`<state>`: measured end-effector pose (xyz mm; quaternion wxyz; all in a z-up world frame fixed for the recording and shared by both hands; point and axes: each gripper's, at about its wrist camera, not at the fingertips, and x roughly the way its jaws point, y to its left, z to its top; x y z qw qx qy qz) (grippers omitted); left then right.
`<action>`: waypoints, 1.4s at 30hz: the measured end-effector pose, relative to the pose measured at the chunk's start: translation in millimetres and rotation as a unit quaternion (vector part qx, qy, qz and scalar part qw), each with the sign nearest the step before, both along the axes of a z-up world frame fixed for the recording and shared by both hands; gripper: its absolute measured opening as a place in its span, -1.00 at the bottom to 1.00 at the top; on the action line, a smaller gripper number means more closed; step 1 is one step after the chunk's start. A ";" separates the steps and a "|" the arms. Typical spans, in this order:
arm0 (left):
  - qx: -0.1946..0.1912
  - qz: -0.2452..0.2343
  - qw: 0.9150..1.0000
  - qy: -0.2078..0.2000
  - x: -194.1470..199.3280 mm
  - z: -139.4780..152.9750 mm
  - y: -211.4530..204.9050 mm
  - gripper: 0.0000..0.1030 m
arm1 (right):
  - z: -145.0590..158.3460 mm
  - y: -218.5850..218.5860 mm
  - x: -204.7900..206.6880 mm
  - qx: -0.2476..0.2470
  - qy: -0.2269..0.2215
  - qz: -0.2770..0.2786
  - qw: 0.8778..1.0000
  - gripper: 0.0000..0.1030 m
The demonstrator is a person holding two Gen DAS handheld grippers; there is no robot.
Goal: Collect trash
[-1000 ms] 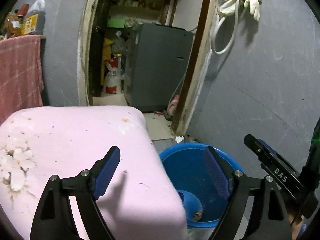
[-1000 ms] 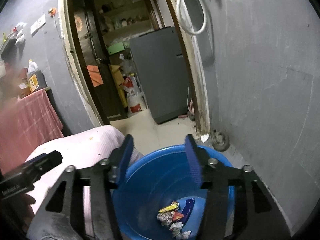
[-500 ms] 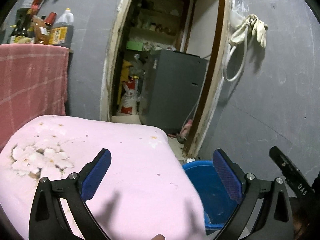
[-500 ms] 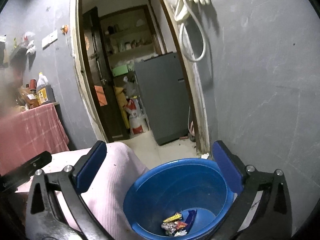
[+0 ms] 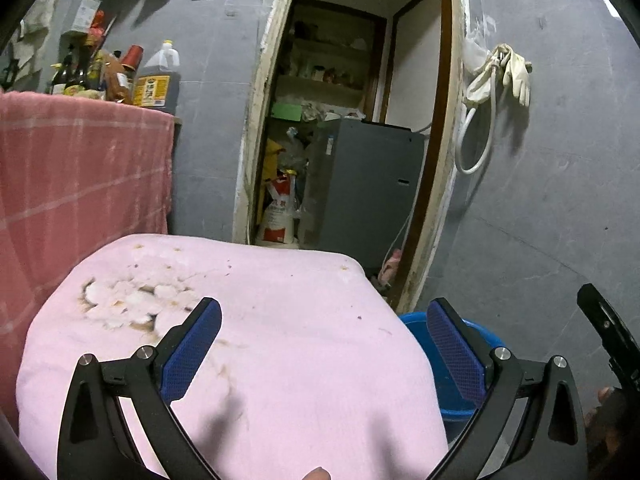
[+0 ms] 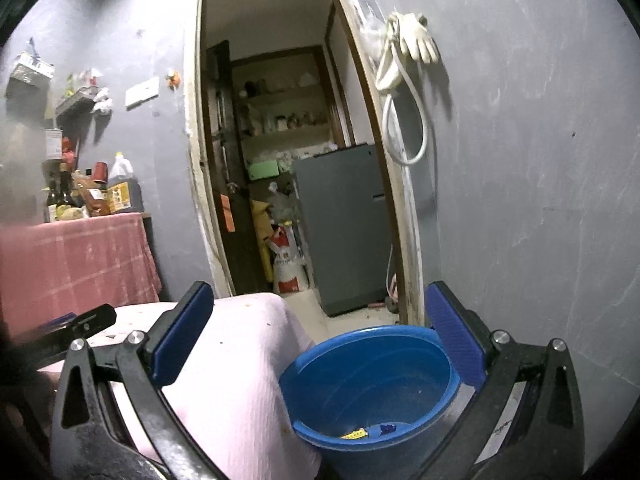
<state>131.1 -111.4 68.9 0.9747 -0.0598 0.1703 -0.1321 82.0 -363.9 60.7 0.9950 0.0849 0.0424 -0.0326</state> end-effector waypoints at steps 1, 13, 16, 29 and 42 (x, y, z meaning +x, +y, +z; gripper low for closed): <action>-0.002 -0.001 1.000 0.001 -5.9 -0.5 2.4 0.95 | 0.3 1.9 -5.4 -0.003 -0.004 -0.001 1.000 1.00; 0.009 0.011 1.000 -0.024 -62.9 -10.8 19.8 0.96 | -3.5 31.2 -54.8 -0.017 -0.003 -0.006 1.000 1.00; 0.006 0.021 0.999 -0.026 -70.0 -11.8 25.0 0.96 | -8.6 43.2 -62.6 -0.028 0.005 -0.002 1.000 1.00; 0.014 0.035 0.999 -0.013 -84.8 -24.4 32.8 0.96 | -22.6 51.3 -70.9 -0.042 0.027 -0.002 0.999 1.00; 0.014 0.036 0.999 -0.014 -85.9 -25.6 34.3 0.96 | -25.1 51.8 -70.8 -0.044 0.028 0.000 0.999 1.00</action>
